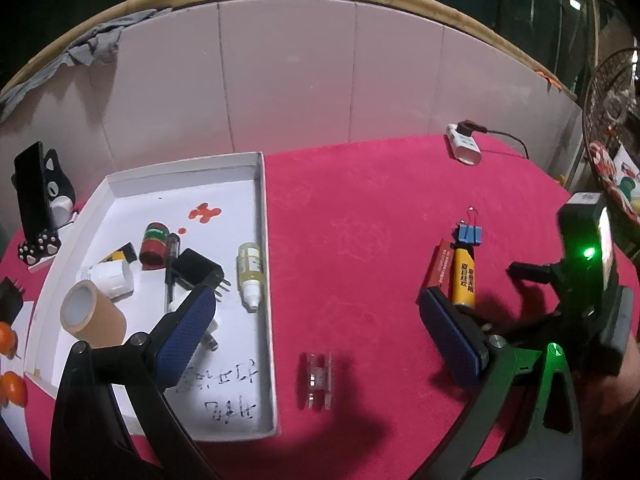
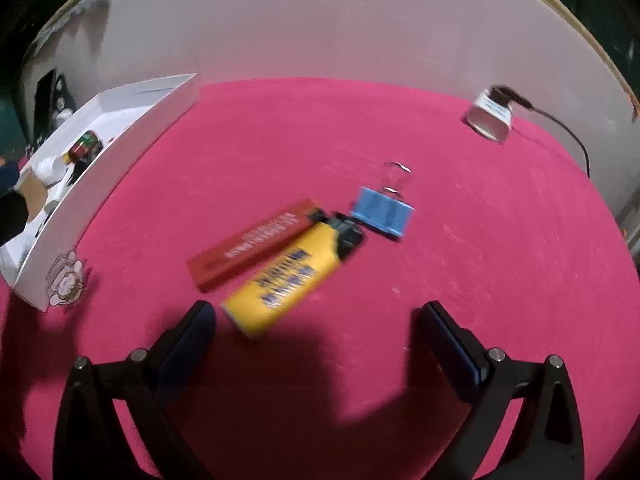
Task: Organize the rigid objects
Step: 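Move both open tools back toward the lighters and binder clip on the cloth, then grasp the yellow printed lighter with the right tool while the left tool grasps the red lighter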
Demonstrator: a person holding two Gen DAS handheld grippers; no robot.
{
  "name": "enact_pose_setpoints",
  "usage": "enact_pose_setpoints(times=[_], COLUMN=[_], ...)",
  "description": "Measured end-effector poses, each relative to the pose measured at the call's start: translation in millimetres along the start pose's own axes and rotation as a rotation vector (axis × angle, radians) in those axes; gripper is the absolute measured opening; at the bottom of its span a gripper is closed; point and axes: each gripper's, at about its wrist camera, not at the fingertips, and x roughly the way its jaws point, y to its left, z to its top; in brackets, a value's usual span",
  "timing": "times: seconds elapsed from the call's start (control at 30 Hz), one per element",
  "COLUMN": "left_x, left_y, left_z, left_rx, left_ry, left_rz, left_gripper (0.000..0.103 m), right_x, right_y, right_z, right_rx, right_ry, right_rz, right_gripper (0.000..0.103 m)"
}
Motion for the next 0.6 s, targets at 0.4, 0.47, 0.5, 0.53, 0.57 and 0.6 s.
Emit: enact_pose_setpoints(times=[0.4,0.47,0.5,0.53,0.57,0.6], left_x=[32.3,34.3,35.9,37.2,39.6,41.9], left_y=[-54.2,-57.9,-58.7,-58.8,-58.6,-58.4], left_z=[2.5,4.1,5.0,5.9,7.2,8.4], left_rx=[0.183,0.192,0.194,0.194,0.192,0.187], left_ry=[0.081,0.083,0.091,0.096,0.103,0.113], left_rz=[-0.094,-0.091,-0.09,-0.086,-0.078,-0.074], left_gripper=[0.103,0.103,0.103,0.103,0.103,0.103], right_x=[-3.7,1.2,3.8,5.6,6.3,6.0], right_y=[-2.0,3.1,2.7,3.2,3.8,4.0], right_z=[2.2,10.7,14.6,17.9,20.1,20.9], right_rx=[-0.061,-0.073,-0.073,-0.077,-0.082,-0.09], right_ry=[-0.022,-0.022,-0.019,-0.019,-0.021,-0.026], right_rz=[0.037,0.035,0.039,0.042,0.047,0.051], right_gripper=[0.081,0.072,0.067,0.06,0.054,0.042])
